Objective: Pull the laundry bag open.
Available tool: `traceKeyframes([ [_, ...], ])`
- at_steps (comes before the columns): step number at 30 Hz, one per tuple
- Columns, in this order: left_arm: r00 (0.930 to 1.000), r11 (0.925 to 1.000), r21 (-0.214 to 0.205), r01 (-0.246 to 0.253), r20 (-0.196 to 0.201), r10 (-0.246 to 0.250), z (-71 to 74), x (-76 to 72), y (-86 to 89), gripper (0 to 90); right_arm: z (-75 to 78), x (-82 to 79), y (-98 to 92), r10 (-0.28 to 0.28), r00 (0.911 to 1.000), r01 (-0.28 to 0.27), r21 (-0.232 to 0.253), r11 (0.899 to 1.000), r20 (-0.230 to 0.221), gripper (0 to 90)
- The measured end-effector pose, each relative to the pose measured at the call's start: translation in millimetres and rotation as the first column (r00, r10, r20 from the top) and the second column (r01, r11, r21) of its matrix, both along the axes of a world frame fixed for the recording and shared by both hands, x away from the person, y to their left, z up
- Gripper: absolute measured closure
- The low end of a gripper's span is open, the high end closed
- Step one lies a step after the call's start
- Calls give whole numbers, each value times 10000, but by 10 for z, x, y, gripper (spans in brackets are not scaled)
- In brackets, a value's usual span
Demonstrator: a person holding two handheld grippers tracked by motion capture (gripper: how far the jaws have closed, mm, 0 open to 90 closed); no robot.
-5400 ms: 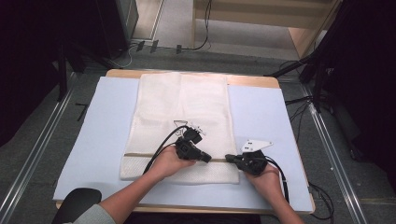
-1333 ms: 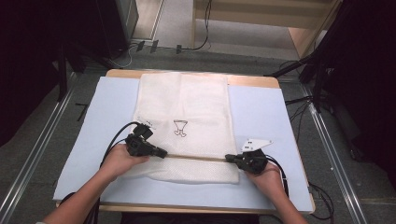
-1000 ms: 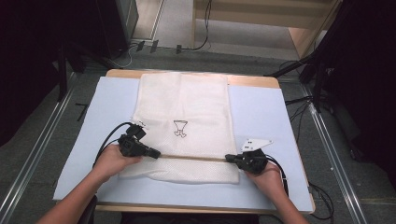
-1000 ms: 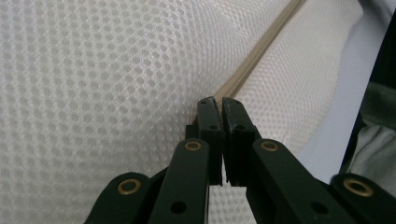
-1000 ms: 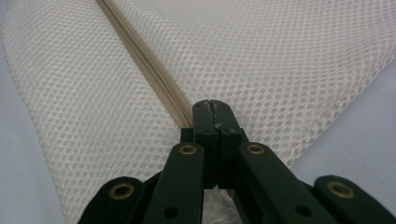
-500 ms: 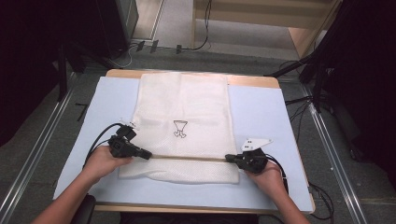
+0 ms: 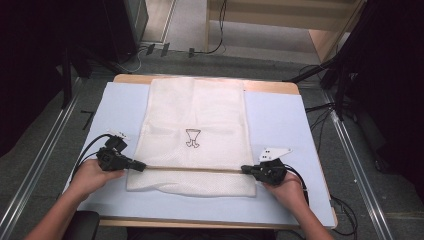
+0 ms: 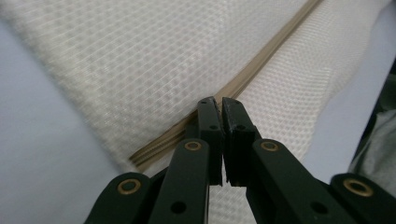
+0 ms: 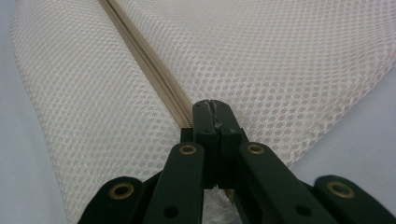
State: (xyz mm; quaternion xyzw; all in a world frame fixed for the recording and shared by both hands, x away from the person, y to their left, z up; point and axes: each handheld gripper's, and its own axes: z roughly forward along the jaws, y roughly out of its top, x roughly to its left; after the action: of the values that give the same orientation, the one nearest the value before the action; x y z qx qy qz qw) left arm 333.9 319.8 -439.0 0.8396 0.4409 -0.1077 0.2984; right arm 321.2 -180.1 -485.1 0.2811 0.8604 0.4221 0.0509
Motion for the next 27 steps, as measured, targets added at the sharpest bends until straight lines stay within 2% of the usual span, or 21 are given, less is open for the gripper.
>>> traceKeyframes([
  [1,9998,9998,114,-140,133,139,-3,-13,51,891,-4,2,-2,39,10000,-39,32,10000,49,900],
  [4,9988,9989,-62,-464,165,465,-2,-44,215,891,-4,4,-5,31,10000,-31,44,10000,22,900],
  [6,9957,9957,-247,-890,246,896,12,-69,335,890,-5,10,-10,54,10000,-54,52,10000,-7,900],
  [8,9940,9940,-277,-1062,224,1069,6,-86,408,890,-8,18,-14,90,10000,-90,106,9999,-31,900],
  [15,9939,9944,-185,-1043,343,1049,-5,-99,405,890,-5,28,-15,128,9999,-127,111,9999,-105,900],
  [17,9928,9930,-186,-1164,248,1168,-1,-111,394,890,-5,33,-18,143,9998,-141,119,9998,-136,900],
  [20,9940,9944,-83,-1057,260,1059,5,-134,395,889,-7,38,-21,159,9997,-156,177,9997,-184,900],
  [23,9921,9921,-205,-1238,181,1242,-6,-132,387,888,-8,43,-23,169,9997,-165,202,9997,-199,900],
  [26,9921,9926,-159,-1207,317,1211,-3,-137,380,886,-3,46,-24,189,9996,-185,156,9997,-228,900],
  [27,9922,9923,-229,-1218,243,1223,-5,-143,383,886,-2,48,-24,188,9995,-183,179,9997,-272,900],
])
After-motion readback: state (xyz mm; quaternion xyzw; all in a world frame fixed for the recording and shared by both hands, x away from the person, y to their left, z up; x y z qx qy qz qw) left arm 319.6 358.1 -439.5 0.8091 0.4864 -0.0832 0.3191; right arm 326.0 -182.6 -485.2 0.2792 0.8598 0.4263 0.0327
